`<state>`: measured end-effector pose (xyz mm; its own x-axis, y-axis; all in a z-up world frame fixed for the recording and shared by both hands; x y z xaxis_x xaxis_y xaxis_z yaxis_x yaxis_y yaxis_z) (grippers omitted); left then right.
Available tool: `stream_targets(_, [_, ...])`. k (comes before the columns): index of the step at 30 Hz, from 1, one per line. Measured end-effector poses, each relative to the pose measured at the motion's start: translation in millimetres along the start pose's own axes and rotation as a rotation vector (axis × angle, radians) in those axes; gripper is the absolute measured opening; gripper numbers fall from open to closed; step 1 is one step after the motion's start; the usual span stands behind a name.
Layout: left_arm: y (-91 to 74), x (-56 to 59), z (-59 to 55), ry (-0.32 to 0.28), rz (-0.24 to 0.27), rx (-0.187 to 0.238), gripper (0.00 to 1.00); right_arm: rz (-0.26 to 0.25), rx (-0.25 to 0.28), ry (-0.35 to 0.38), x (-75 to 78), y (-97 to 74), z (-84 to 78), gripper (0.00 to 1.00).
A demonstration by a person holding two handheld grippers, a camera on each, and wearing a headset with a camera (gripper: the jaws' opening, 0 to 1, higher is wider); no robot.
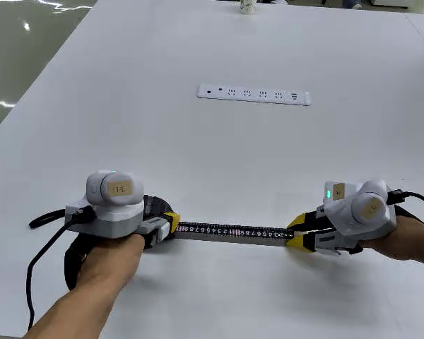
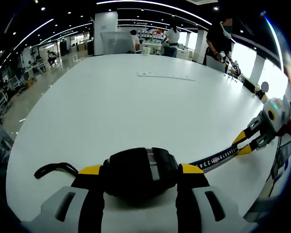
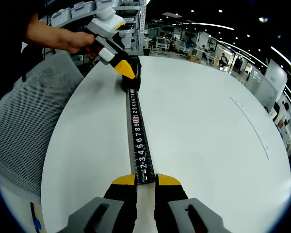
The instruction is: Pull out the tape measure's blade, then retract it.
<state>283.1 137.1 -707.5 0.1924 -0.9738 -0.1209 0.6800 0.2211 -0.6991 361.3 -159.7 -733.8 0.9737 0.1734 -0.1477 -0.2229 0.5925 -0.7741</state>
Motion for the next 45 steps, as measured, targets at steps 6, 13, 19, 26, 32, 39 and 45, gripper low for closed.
stream_targets(6, [0.2, -0.9, 0.1, -0.001, -0.004, 0.000, 0.54, 0.006, 0.011, 0.000, 0.2, 6.6, 6.8, 0.09])
stream_targets(13, [-0.2, -1.7, -0.3, -0.001, -0.012, -0.001, 0.54, 0.013, 0.025, -0.005, -0.2, 13.5, 15.1, 0.09])
stream_targets(19, [0.1, -2.0, -0.6, -0.004, -0.016, -0.002, 0.55, 0.018, 0.031, -0.010, 0.3, 19.3, 21.3, 0.09])
stream_targets(26, [0.4, -2.3, -0.5, -0.007, -0.020, -0.003, 0.55, 0.021, 0.043, -0.014, 0.9, 24.5, 28.7, 0.09])
stream_targets(32, [0.1, -2.3, -0.6, -0.008, -0.021, -0.004, 0.55, 0.026, 0.047, -0.022, 1.4, 31.1, 36.0, 0.10])
stream_targets(39, [-0.2, -2.7, -0.3, -0.013, -0.024, -0.004, 0.55, 0.027, 0.051, -0.035, 3.4, 37.7, 44.6, 0.10])
stream_targets(45, [0.0, -2.6, -0.4, -0.011, -0.023, -0.004, 0.55, 0.030, 0.051, -0.036, 4.1, 42.0, 47.5, 0.10])
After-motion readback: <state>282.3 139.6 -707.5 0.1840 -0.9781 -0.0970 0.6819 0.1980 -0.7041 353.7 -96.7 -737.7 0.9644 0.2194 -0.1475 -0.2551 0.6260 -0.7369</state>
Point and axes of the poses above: the centre of the closed fingertips' face, and the gripper's own axes: y roughly forward along the fingers, x roughly to its right, z roughly out of its top, the point moved 9 cm from there along -y, roughly backward along the fingers, and after that the axes turned 15 degrees about z, right-handed, at the moved point
